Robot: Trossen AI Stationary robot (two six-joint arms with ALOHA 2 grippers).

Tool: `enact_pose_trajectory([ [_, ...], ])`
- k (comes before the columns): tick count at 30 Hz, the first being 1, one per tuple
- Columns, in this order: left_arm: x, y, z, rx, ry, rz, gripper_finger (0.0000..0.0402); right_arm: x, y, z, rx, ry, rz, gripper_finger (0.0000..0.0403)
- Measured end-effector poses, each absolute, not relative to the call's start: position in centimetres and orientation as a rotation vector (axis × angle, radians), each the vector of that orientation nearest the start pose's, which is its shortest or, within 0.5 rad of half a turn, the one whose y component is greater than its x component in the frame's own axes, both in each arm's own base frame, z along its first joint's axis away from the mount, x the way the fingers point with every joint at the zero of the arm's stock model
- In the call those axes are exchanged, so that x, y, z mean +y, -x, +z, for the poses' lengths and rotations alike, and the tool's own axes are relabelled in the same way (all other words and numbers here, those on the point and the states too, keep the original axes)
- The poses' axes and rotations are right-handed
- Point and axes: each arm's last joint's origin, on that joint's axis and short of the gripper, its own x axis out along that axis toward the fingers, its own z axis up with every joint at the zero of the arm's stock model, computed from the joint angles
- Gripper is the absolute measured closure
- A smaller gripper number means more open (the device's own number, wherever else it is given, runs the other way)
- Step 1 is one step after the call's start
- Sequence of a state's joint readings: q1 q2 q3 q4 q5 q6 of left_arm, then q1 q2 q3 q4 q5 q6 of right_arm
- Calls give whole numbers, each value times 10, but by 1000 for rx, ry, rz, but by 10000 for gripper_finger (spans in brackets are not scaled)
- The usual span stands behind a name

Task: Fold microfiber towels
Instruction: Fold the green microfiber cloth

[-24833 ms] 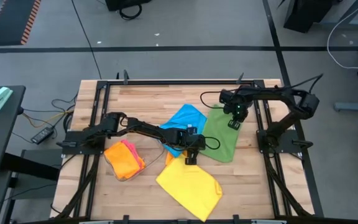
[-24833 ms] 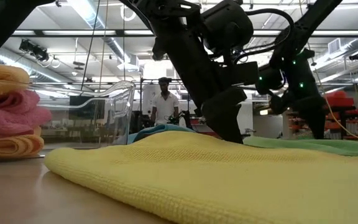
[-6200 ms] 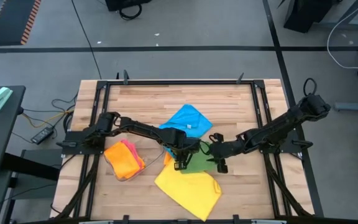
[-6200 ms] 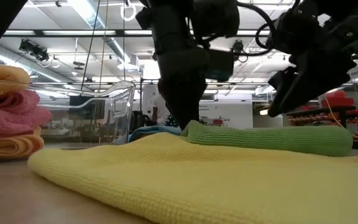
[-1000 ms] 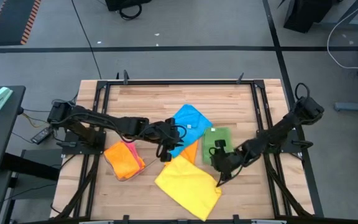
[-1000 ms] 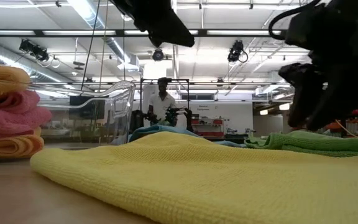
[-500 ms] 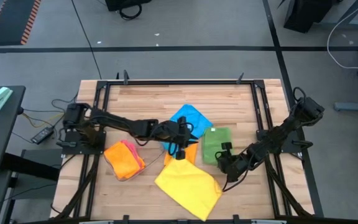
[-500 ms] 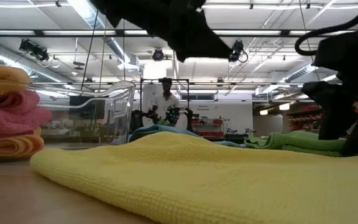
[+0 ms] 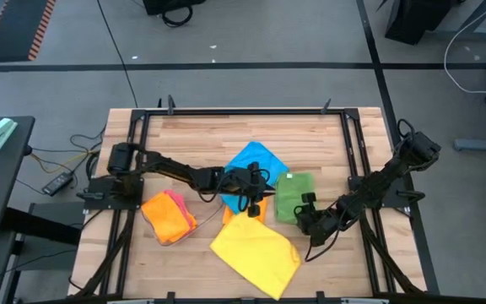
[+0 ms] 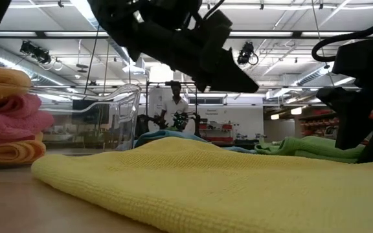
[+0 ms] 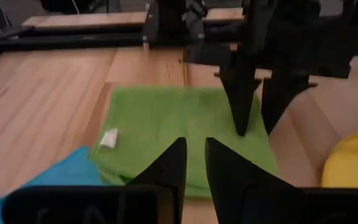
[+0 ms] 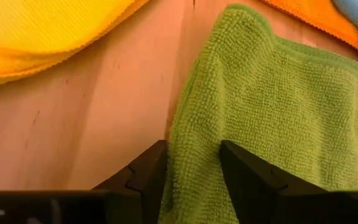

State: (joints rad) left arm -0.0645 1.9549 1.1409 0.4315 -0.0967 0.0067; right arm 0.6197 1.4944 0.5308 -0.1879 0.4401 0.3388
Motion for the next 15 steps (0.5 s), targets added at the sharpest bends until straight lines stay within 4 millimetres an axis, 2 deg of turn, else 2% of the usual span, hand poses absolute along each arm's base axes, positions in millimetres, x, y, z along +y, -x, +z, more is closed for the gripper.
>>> enact_pose_trajectory([
  [9,-29,-438,158,364,-18,26,344,122,-192,113,1005,268,15,351],
  [15,-30,-452,149,380,47,35,345,123,-192,113,1006,262,28,365],
])
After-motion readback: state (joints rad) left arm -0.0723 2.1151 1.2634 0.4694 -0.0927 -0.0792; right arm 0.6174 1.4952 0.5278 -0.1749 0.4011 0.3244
